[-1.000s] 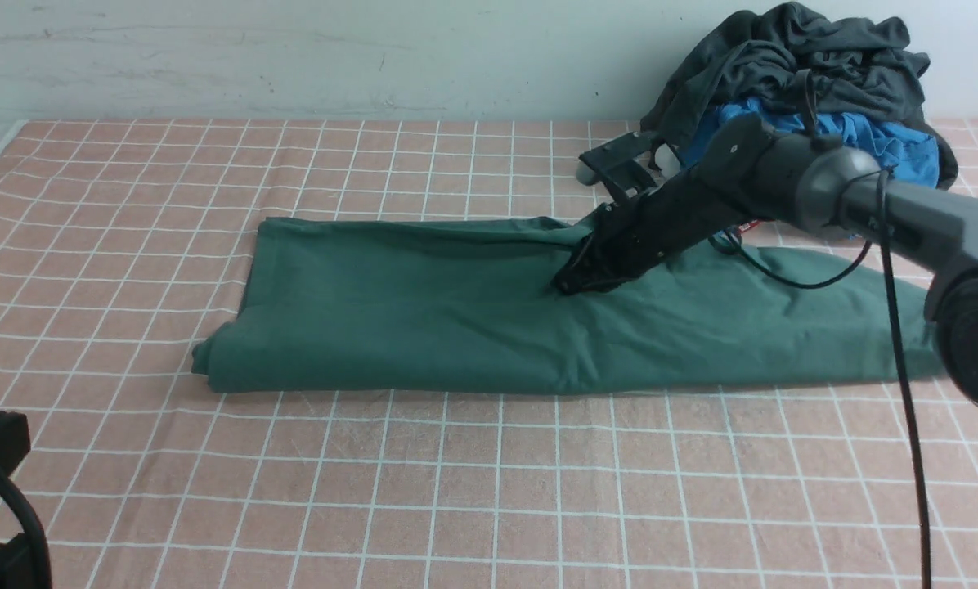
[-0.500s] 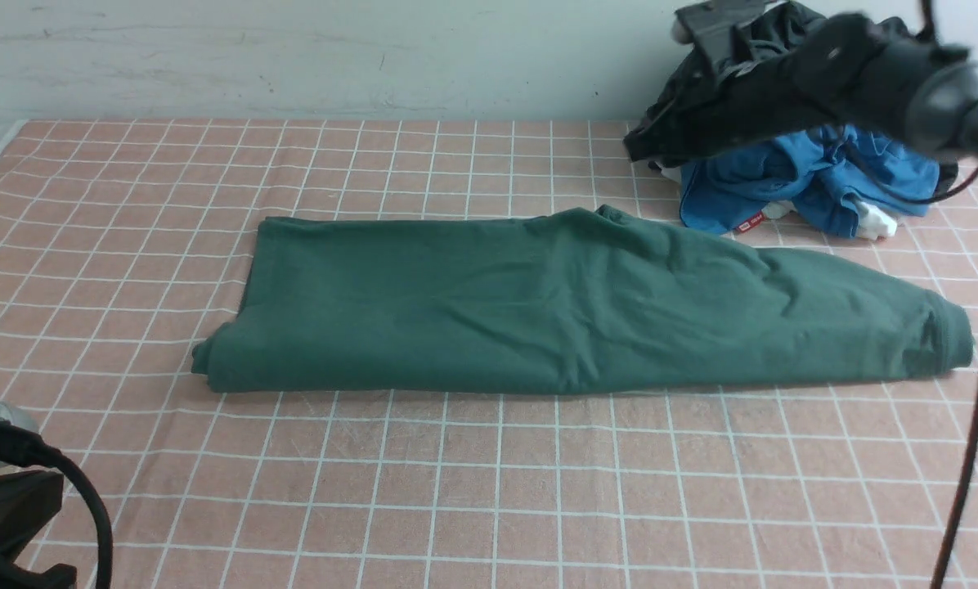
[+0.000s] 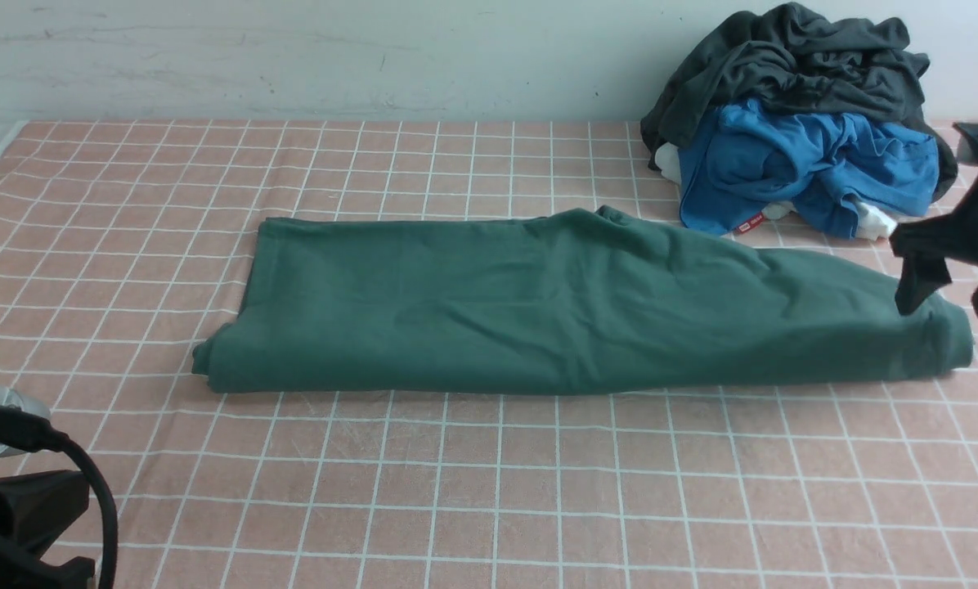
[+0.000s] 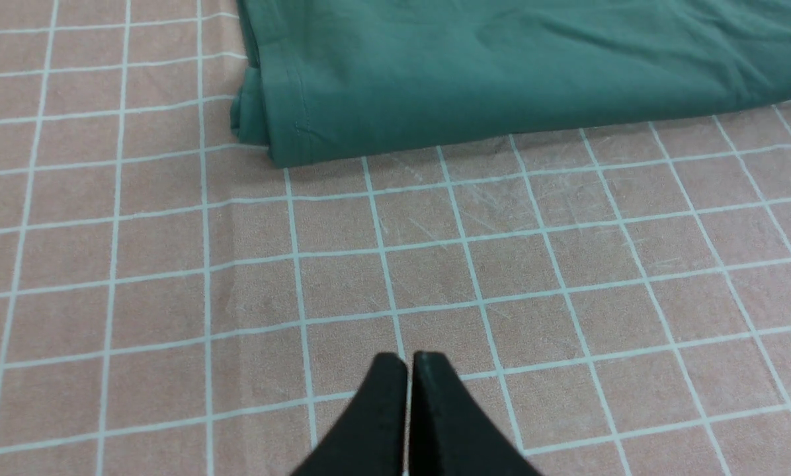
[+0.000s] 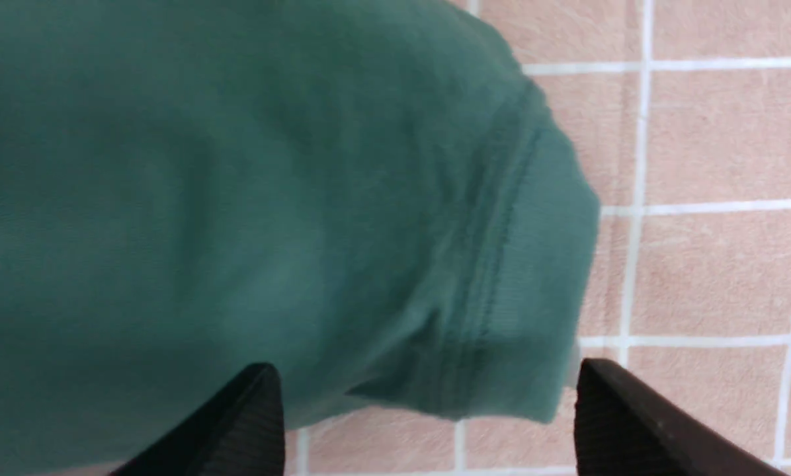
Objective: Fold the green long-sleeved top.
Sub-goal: Use the right arm to clamp the right edge of the fabric, then use the right arm to drag the right edge of the fabric to the left and folds it over the left edge
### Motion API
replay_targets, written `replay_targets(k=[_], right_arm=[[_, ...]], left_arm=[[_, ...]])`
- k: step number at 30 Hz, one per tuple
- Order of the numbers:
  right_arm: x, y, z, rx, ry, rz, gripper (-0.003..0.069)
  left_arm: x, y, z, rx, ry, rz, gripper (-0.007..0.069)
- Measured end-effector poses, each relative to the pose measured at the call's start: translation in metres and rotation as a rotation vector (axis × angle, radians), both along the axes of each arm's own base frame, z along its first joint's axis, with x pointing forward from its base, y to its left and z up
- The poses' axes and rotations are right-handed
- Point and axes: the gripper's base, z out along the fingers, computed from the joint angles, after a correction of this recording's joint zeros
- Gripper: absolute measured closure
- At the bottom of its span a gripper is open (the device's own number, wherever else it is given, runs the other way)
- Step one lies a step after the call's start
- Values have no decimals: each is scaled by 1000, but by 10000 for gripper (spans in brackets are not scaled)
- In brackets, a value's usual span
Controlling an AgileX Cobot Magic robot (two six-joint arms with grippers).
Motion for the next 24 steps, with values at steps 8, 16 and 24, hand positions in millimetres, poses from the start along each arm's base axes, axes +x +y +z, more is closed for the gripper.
replay_targets(k=[8,16,24], right_arm=[[9,-7,-46,57,-67,-95,188],[9,-4,-47,88,-40,-39,510],[3,-17,73,-137,-149,21,664]], left_arm=[[4,0,-2,-4,17,3,628],[5,0,-2,-17,21,5,628],[5,0,-1,-32,9,11,628]])
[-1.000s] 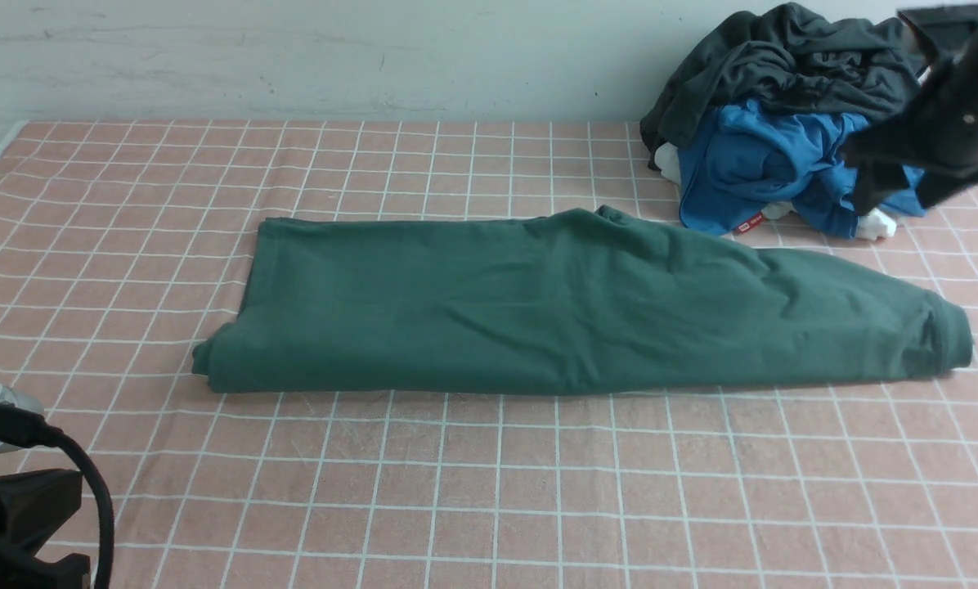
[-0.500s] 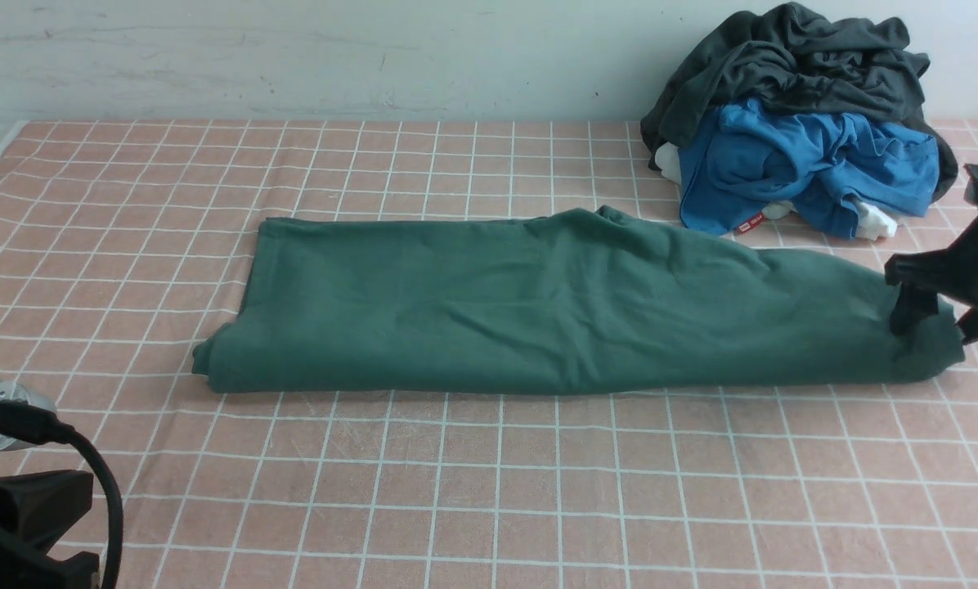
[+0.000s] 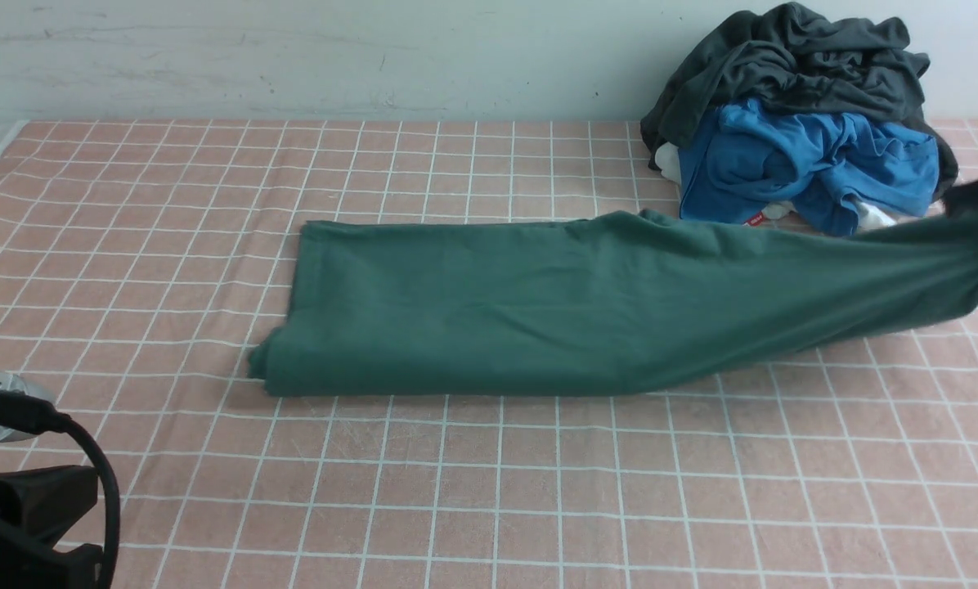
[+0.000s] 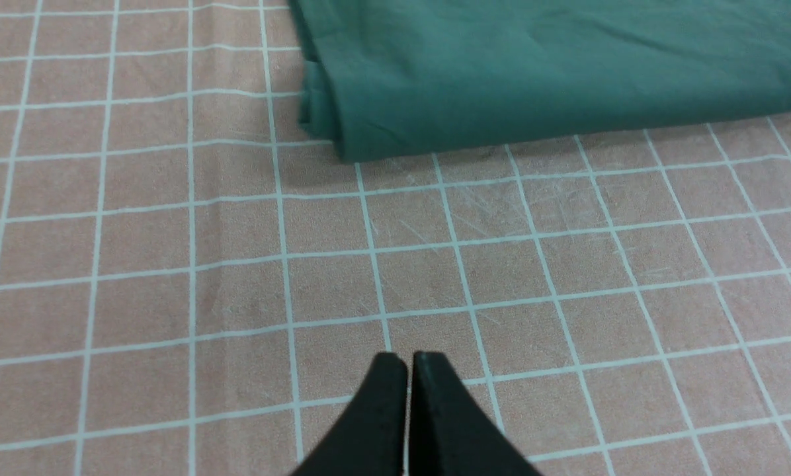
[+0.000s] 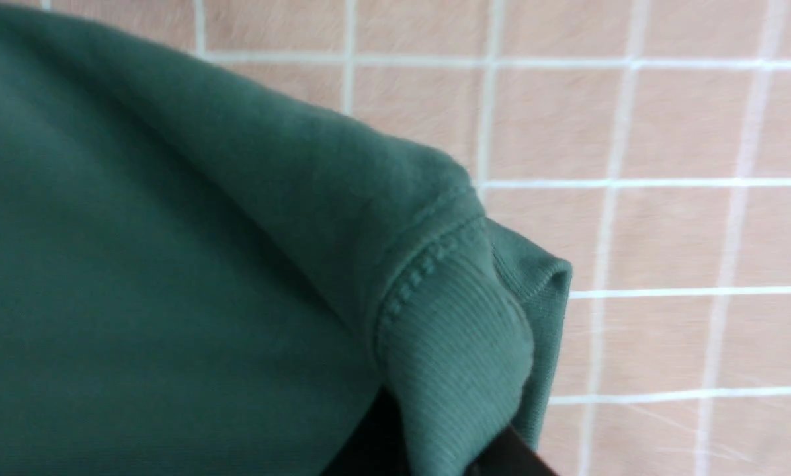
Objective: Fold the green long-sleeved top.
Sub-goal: Use the right arm to drag the right edge of the fabric to the left and folds it over the left edge
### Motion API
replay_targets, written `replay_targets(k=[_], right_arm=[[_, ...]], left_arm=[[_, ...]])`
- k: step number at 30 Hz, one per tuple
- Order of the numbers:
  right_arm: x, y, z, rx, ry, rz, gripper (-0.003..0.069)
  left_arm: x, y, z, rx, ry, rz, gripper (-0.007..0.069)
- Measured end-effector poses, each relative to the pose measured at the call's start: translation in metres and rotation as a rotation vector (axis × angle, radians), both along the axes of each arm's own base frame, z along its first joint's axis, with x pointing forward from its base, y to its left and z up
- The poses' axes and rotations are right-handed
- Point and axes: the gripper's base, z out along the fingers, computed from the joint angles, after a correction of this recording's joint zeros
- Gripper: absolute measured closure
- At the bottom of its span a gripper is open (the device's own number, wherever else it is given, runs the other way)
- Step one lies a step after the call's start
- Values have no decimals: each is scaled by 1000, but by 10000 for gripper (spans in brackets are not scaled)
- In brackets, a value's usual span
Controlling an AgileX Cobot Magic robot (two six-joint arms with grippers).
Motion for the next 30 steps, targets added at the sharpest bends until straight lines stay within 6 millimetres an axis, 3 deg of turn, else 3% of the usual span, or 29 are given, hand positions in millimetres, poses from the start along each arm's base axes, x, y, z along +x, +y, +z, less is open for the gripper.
replay_targets(k=[2,3,4,6,7,9,10,11,12,15,19,23,24,26,28,30], right_arm=[[0,14,42,8,-90,-2,666],[0,16,45,11,-99,-1,666],[3,36,64,42,-160,37,666],[6,77,82,116,-220,121,666],[6,106,87,163,-236,183,666],[6,138,88,231,-246,250,666],[4,187,84,306,-255,358,666],[4,214,78,347,-257,417,666],[5,220,75,362,-251,428,666],[5,301,35,457,-234,572,666],[3,374,-22,525,-216,649,655],[2,410,-57,533,-189,693,552],[1,411,-57,532,-188,695,545],[2,418,-61,536,-175,713,443],[2,420,-58,543,-178,719,393],[2,422,-42,554,-199,738,301]], left_arm=[[1,0,1,-12,-10,7,628],[1,0,1,-13,-10,7,628],[1,0,1,-15,-9,7,628],[1,0,1,-17,-9,8,628],[1,0,1,-17,-8,8,628],[1,0,1,-17,-9,8,628],[1,0,1,-17,-10,9,628],[1,0,1,-17,-10,9,628],[1,0,1,-17,-10,9,628],[1,0,1,-17,-10,9,628],[1,0,1,-17,-5,5,628],[0,-1,0,-19,10,-4,628],[0,-1,-1,-20,12,-6,628],[-1,-2,-1,-21,18,-11,628],[-1,-2,-1,-21,18,-11,628],[-1,-2,-1,-21,18,-11,628]])
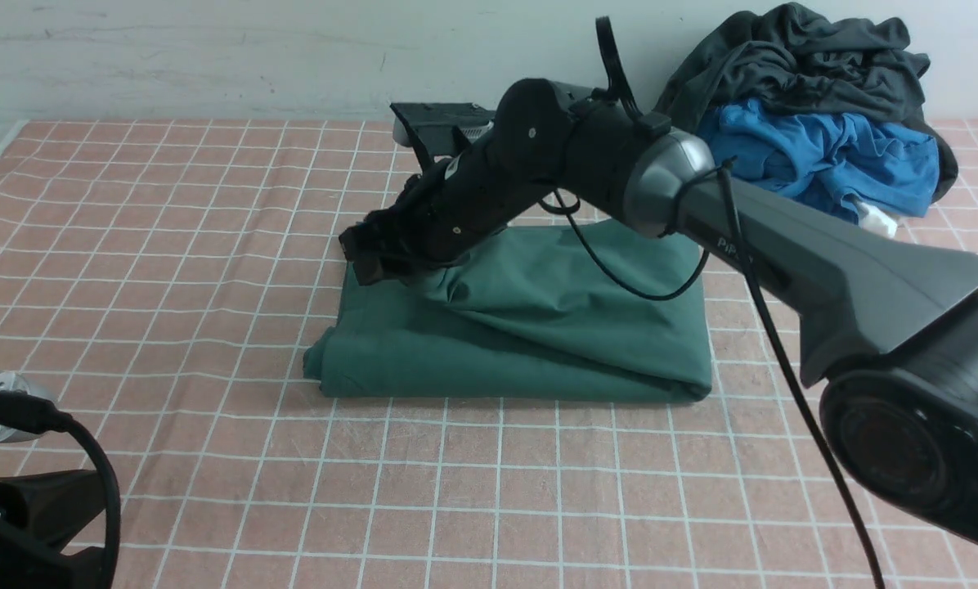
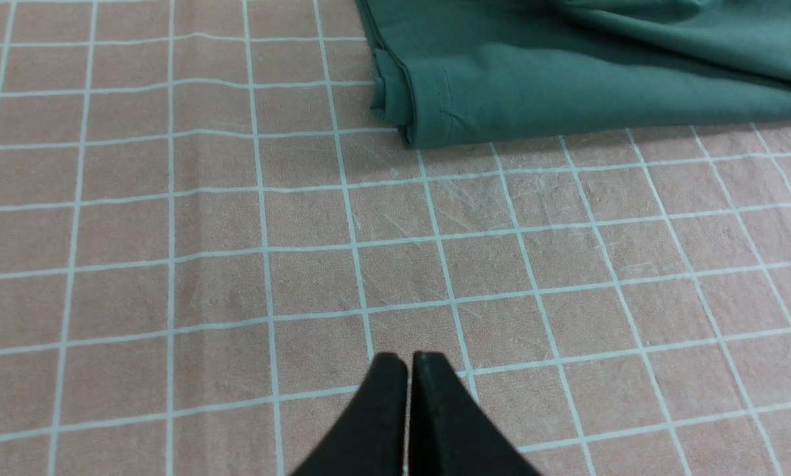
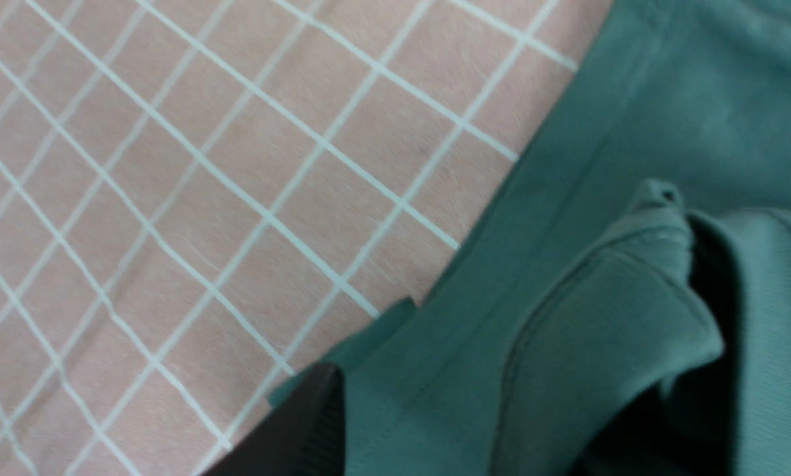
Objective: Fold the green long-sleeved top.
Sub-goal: Use the right arm to drag the right edge of the fabric to the left and folds it over the left edge
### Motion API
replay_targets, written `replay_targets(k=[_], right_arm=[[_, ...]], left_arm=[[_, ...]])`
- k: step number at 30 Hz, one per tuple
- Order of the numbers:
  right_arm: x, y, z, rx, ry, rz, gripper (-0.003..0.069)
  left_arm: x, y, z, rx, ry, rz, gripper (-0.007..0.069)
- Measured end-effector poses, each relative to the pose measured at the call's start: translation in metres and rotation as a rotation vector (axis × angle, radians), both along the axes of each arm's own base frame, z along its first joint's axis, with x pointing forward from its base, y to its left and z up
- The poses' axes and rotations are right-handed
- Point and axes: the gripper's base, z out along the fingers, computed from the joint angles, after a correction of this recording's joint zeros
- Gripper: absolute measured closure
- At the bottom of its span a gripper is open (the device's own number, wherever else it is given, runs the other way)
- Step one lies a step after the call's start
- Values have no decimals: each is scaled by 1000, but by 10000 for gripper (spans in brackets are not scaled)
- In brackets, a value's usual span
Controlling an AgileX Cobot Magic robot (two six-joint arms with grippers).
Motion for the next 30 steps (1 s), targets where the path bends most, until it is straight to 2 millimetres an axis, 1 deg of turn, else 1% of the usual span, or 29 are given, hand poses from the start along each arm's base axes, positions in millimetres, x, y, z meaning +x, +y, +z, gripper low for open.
replay_targets(k=[1,2,3,4,6,8,12,14,19,21,23,24,25,27,29,30], right_arm=[[0,0,1,-1,1,3,297],[0,-1,14,-4,-18,17,272],[-1,-2,14,-9,-15,20,272],[-1,-3,21,-17,-24,29,267],[-4,-9,32,-77,-33,56,272],[-6,-14,37,-130,-24,74,288],[-8,-17,37,-162,-2,87,328],[-8,-16,37,-158,-6,87,327],[-7,-14,38,-162,-41,80,256],[-4,-17,37,-199,-72,64,216],[3,-24,33,-244,-86,18,217],[8,-29,28,-257,-67,-26,246],[8,-29,27,-259,-63,-31,246],[14,-33,9,-275,-6,-82,344],[16,-27,-15,-276,58,-81,452],[14,-21,-25,-270,81,-67,508]], left_arm=[[0,0,0,0,0,0,628],[0,0,0,0,0,0,628],[0,0,0,0,0,0,628],[0,0,0,0,0,0,628],[0,0,0,0,0,0,628],[0,0,0,0,0,0,628],[0,0,0,-1,0,0,628],[0,0,0,-3,-1,0,628],[0,0,0,-8,-1,0,628],[0,-1,0,-11,-1,0,628],[0,-1,1,-18,-2,1,628],[0,-1,1,-21,-2,1,628],[0,-1,1,-21,-2,1,628],[0,-1,1,-22,-2,1,628],[0,-1,1,-22,-3,2,628],[0,-1,1,-22,-4,2,628]])
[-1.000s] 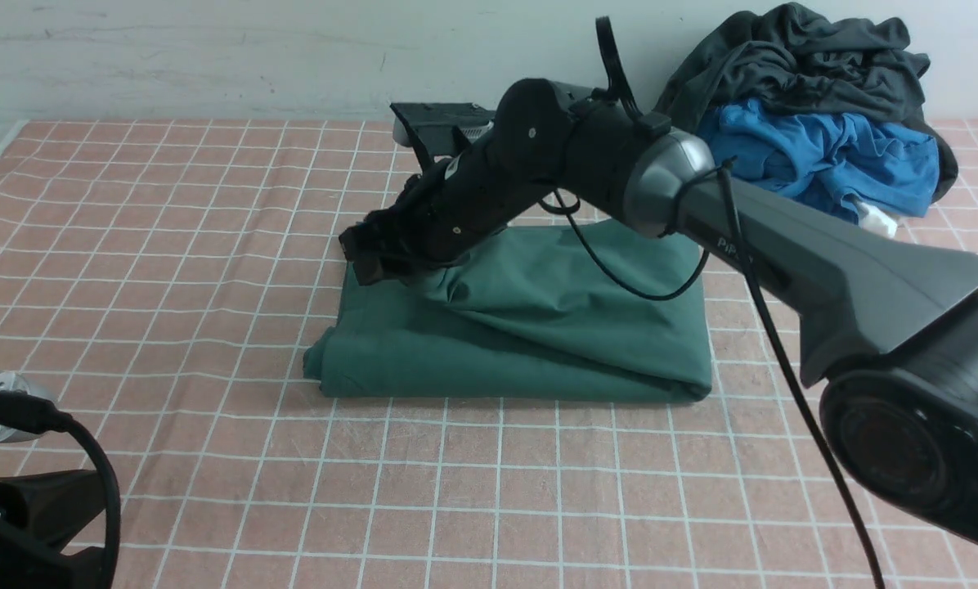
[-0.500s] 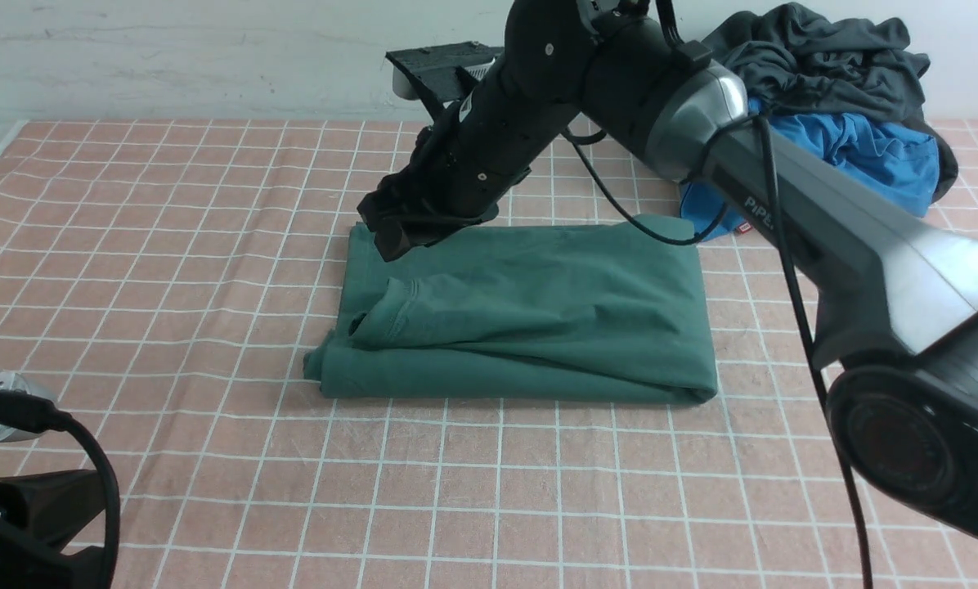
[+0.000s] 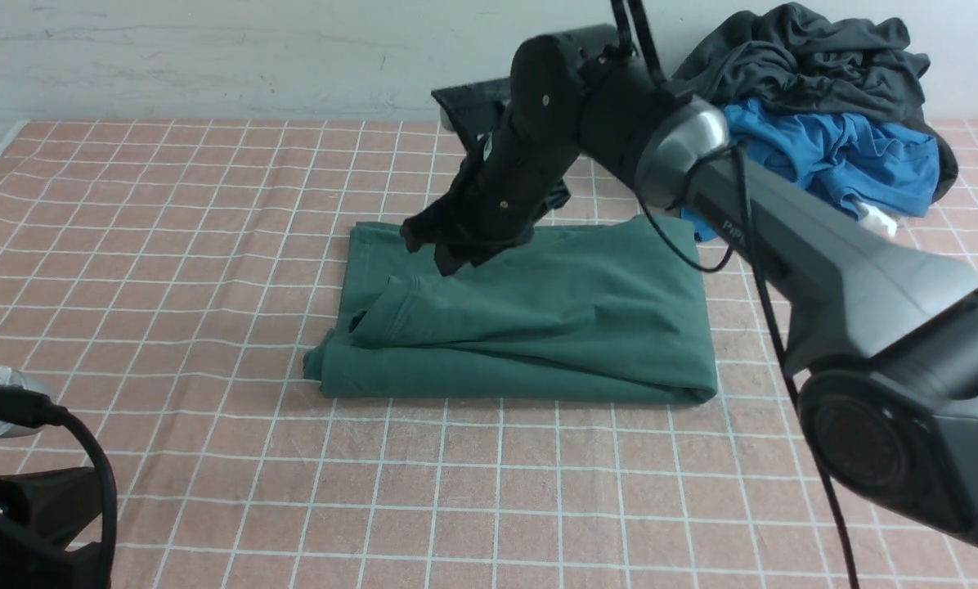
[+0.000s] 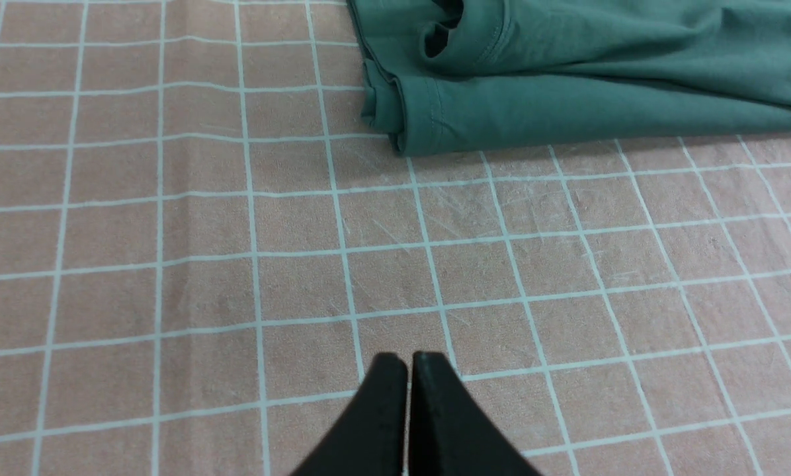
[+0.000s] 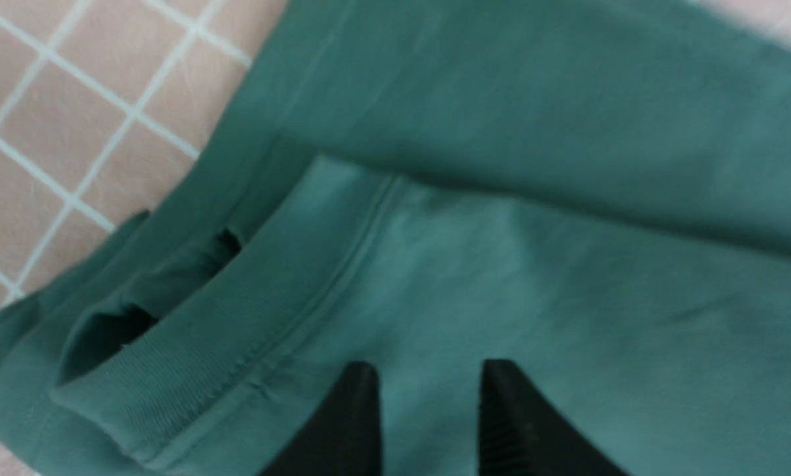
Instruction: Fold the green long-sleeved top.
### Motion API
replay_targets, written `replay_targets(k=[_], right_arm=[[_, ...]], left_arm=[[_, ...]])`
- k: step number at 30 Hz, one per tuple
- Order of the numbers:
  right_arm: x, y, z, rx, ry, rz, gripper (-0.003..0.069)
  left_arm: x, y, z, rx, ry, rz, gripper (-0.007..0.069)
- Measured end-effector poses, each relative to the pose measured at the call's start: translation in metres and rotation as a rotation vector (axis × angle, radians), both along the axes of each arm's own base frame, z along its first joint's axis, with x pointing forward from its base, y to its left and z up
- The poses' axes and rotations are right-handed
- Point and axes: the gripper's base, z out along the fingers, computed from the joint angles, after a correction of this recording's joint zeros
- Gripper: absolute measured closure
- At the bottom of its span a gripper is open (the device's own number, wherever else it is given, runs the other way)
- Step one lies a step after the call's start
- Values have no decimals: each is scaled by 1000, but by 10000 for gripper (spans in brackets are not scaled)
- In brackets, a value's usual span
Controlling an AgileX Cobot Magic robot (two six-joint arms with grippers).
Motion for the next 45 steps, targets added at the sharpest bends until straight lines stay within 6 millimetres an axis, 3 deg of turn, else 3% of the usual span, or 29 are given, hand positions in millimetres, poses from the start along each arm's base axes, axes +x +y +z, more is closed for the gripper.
replay_targets(k=[2,5,8,12,16,18,19,23,26,28,29,31,34,35,36,40,41,43,45], right_arm=[[-7,17,-21,23,38,52,606],[-22,44,-26,62,19,133,660],[-29,56,-19,92,-21,168,669],[-41,58,15,74,-104,248,671],[-45,30,73,38,-177,241,671],[-51,3,119,65,-237,205,671],[-53,-6,132,70,-255,191,671],[-85,-64,200,68,-368,128,671],[-115,-110,221,1,-426,73,671],[-127,-127,220,-41,-440,56,671],[-147,-148,215,-98,-474,40,671],[-168,-165,204,-138,-505,39,671],[-204,-185,181,-118,-562,39,671],[-207,-186,178,-112,-566,37,671],[-228,-196,163,-49,-611,17,671],[-273,-218,125,117,-742,-44,671],[-286,-224,103,146,-767,-55,671],[-304,-234,76,185,-822,-64,671],[-312,-239,65,205,-854,-68,671]], left_arm=[[0,0,0,1,-4,2,628],[1,0,1,1,-8,4,628],[1,0,1,1,-9,4,628],[-5,0,5,27,-56,-16,628],[-23,-3,17,88,-199,-58,628],[-36,-5,23,130,-291,-80,628],[-41,-6,24,145,-323,-86,628],[-57,-8,15,202,-429,-120,628],[-61,-8,0,229,-467,-139,628],[-61,-8,-6,232,-476,-143,628],[-61,-7,-11,233,-505,-143,628],[-62,-7,-13,230,-534,-149,628],[-66,-8,-11,215,-581,-176,628],[-67,-8,-11,213,-583,-179,628],[-70,-9,-10,203,-609,-198,628],[-73,-9,-9,194,-637,-214,628],[-73,-9,-8,194,-638,-214,628],[-73,-9,-8,194,-638,-214,628],[-73,-9,-8,194,-639,-214,628]])
